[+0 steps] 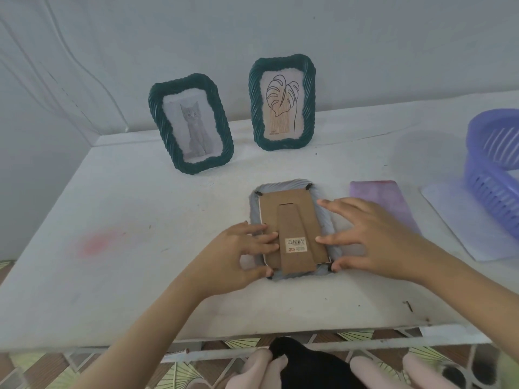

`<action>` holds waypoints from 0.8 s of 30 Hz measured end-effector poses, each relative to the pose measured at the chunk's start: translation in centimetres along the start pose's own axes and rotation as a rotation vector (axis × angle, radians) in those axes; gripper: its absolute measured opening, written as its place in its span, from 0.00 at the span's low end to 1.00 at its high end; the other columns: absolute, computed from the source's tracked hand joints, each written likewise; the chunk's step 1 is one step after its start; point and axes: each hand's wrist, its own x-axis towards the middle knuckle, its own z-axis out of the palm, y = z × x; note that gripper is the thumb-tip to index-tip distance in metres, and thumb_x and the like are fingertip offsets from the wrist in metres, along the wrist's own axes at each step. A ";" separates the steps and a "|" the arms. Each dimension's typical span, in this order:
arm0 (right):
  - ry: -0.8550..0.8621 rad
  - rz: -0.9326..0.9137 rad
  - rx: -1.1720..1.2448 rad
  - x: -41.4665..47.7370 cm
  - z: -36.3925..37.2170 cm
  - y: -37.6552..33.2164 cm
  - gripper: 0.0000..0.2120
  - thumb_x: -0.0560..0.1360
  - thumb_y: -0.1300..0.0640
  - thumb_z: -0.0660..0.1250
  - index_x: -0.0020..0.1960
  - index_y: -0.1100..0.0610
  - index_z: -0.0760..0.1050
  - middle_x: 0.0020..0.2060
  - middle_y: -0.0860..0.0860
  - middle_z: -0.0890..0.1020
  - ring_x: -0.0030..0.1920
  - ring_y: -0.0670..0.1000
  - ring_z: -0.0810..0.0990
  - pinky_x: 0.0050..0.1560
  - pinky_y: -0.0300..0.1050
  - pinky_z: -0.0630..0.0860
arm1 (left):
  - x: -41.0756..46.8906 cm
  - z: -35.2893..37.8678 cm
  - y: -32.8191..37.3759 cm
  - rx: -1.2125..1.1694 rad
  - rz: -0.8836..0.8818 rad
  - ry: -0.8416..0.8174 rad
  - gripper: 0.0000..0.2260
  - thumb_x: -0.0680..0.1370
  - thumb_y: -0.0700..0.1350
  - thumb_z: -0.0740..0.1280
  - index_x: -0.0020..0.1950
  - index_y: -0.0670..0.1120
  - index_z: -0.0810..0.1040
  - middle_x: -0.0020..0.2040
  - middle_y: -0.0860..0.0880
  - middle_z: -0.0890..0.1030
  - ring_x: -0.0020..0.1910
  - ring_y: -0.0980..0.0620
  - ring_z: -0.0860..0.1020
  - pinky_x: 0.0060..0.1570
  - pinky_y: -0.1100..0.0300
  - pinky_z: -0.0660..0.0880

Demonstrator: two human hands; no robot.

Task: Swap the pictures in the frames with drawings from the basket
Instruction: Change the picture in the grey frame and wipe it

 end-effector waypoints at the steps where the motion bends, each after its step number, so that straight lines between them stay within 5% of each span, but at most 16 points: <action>1: 0.000 -0.025 -0.017 0.2 0.0 0.0 0.25 0.65 0.31 0.59 0.55 0.41 0.79 0.72 0.46 0.63 0.66 0.49 0.61 0.62 0.51 0.65 | 0.1 -0.3 0.0 0.041 0.024 -0.017 0.23 0.68 0.58 0.68 0.61 0.52 0.77 0.64 0.59 0.74 0.67 0.66 0.62 0.67 0.67 0.53; 8: -0.108 -0.055 -0.038 1.1 -0.7 -0.1 0.18 0.67 0.37 0.68 0.54 0.42 0.80 0.73 0.40 0.54 0.69 0.44 0.53 0.65 0.42 0.54 | 1.0 -1.6 0.5 0.352 0.235 -0.041 0.21 0.68 0.63 0.64 0.52 0.52 0.83 0.56 0.55 0.82 0.58 0.54 0.77 0.59 0.59 0.64; 13: 0.032 -0.224 -0.180 1.5 -0.5 -0.5 0.15 0.63 0.38 0.67 0.43 0.44 0.83 0.68 0.51 0.71 0.64 0.50 0.63 0.57 0.49 0.67 | 0.7 -1.3 0.6 0.441 0.304 -0.041 0.18 0.72 0.59 0.63 0.51 0.50 0.83 0.52 0.54 0.83 0.53 0.55 0.80 0.54 0.62 0.71; 24: 0.139 -0.308 -0.258 -0.2 1.5 -0.9 0.16 0.75 0.50 0.59 0.47 0.59 0.81 0.70 0.51 0.69 0.65 0.52 0.68 0.61 0.48 0.69 | -0.2 0.6 0.5 0.297 0.238 0.075 0.13 0.74 0.49 0.63 0.53 0.46 0.83 0.54 0.50 0.83 0.52 0.52 0.81 0.53 0.60 0.76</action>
